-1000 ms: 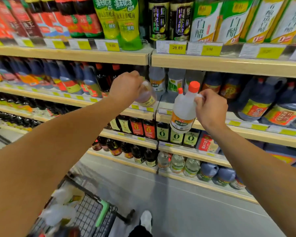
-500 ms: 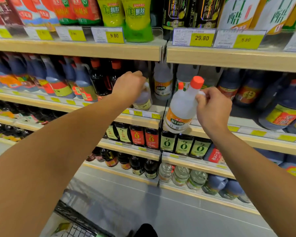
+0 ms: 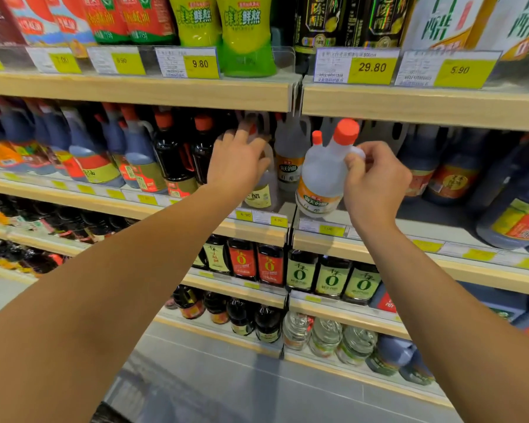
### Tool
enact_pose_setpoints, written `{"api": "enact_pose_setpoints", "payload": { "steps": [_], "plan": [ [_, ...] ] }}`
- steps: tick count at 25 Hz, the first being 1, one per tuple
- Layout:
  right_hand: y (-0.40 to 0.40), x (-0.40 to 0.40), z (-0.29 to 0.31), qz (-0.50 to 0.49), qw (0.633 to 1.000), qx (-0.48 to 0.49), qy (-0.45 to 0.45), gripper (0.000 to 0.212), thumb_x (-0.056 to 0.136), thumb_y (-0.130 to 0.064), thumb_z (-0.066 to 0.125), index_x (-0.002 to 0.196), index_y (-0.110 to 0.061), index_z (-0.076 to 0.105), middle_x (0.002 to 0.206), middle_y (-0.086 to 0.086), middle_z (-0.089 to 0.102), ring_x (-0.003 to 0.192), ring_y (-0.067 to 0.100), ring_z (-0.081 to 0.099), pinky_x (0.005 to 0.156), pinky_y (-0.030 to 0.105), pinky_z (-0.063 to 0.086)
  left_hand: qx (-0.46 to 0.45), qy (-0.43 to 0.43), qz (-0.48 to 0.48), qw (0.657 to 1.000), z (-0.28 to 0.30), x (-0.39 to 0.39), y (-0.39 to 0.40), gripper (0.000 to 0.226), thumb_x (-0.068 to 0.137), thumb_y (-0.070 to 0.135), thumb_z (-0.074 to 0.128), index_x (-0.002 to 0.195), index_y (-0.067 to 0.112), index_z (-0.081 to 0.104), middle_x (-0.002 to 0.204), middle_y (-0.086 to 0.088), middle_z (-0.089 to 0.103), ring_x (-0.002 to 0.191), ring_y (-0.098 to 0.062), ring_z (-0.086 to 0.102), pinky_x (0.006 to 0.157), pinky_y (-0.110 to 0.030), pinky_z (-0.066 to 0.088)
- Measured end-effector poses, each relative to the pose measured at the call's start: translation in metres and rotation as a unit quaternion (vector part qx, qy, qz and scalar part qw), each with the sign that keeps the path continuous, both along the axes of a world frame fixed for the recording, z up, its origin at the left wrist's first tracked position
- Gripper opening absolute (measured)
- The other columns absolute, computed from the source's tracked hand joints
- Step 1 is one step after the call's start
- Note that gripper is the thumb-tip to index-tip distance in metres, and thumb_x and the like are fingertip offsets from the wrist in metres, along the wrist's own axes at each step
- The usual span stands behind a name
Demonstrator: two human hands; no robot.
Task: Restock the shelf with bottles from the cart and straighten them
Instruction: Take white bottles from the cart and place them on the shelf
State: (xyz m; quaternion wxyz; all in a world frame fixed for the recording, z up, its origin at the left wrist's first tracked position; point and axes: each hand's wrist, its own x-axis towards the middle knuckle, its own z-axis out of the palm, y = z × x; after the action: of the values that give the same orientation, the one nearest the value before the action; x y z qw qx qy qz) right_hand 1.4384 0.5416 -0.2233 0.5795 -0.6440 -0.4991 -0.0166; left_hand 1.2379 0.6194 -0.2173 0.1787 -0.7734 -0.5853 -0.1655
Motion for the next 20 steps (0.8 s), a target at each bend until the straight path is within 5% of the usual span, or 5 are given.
{"api": "enact_pose_setpoints", "payload": {
  "steps": [8, 16, 20],
  "plan": [
    [0.045, -0.015, -0.006, -0.026, 0.998, -0.056, 0.012, 0.023, 0.092, -0.022, 0.057, 0.103, -0.007, 0.070, 0.101, 0.013, 0.070, 0.097, 0.029, 0.062, 0.074, 0.026, 0.037, 0.026, -0.067, 0.065, 0.995, -0.010, 0.012, 0.009, 0.035, 0.091, 0.040, 0.055, 0.115, 0.015, 0.061, 0.121, -0.018, 0.052, 0.117, -0.040, 0.044, 0.108, -0.052, 0.026],
    [0.090, -0.014, -0.020, 0.019, 0.991, -0.121, -0.047, 0.023, 0.096, -0.025, 0.049, 0.100, -0.009, 0.066, 0.095, 0.011, 0.069, 0.088, 0.029, 0.063, 0.070, 0.027, 0.042, 0.030, -0.065, -0.006, 0.997, -0.027, 0.002, 0.045, 0.064, 0.085, 0.028, 0.057, 0.143, 0.034, 0.032, 0.157, -0.012, 0.014, 0.128, -0.039, 0.038, 0.112, -0.053, 0.023],
    [0.079, -0.007, -0.032, 0.048, 0.991, -0.120, -0.038, 0.015, 0.089, -0.025, 0.060, 0.099, -0.015, 0.063, 0.078, 0.002, 0.060, 0.069, 0.019, 0.054, 0.064, 0.024, 0.036, 0.001, -0.051, 0.022, 0.998, -0.029, 0.005, 0.036, 0.060, 0.084, 0.034, 0.053, 0.141, 0.028, 0.037, 0.152, -0.018, 0.025, 0.136, -0.039, 0.030, 0.114, -0.054, 0.020]
  ]
}}
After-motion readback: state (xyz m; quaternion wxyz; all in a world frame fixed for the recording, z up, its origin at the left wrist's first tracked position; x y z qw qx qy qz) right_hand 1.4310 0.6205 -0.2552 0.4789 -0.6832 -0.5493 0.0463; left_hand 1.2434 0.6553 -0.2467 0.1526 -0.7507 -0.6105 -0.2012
